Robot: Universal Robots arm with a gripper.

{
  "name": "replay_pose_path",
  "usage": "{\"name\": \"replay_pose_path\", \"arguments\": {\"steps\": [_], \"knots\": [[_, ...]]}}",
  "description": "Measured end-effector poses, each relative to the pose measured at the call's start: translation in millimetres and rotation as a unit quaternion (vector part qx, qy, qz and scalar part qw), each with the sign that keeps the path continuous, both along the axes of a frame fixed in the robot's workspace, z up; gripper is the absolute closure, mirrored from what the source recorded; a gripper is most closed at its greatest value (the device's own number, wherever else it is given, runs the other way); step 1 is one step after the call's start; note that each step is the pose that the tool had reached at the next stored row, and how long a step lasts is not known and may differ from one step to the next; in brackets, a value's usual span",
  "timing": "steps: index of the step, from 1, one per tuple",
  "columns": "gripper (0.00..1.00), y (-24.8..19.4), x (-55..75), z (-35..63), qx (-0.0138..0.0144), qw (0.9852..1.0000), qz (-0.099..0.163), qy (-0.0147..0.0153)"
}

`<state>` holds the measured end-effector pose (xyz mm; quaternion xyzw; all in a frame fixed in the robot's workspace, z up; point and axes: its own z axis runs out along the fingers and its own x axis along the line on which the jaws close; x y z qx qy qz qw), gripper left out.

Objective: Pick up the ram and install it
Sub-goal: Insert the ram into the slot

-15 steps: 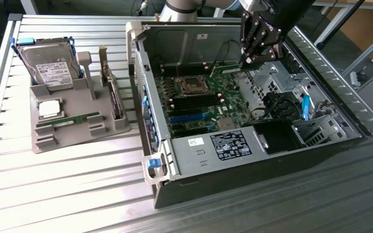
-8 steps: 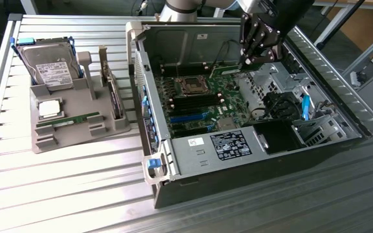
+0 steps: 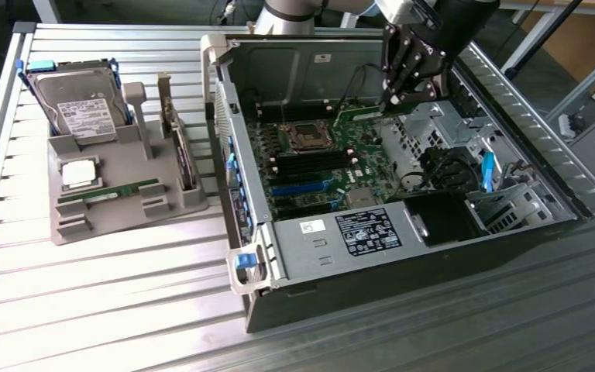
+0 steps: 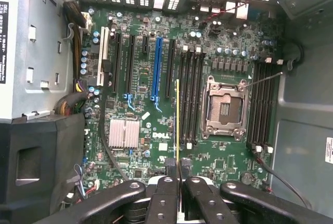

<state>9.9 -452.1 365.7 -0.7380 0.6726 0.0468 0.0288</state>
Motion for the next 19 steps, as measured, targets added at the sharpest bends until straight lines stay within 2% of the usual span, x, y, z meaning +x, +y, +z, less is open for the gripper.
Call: {"name": "replay_pose_path", "arguments": {"steps": [10, 19], "knots": [[0.89, 0.0, 0.0, -3.0, 0.0000, 1.0000, 0.000, 0.0000], [0.89, 0.0, 0.0, -10.5, 0.0000, 1.0000, 0.000, 0.0000]]}}
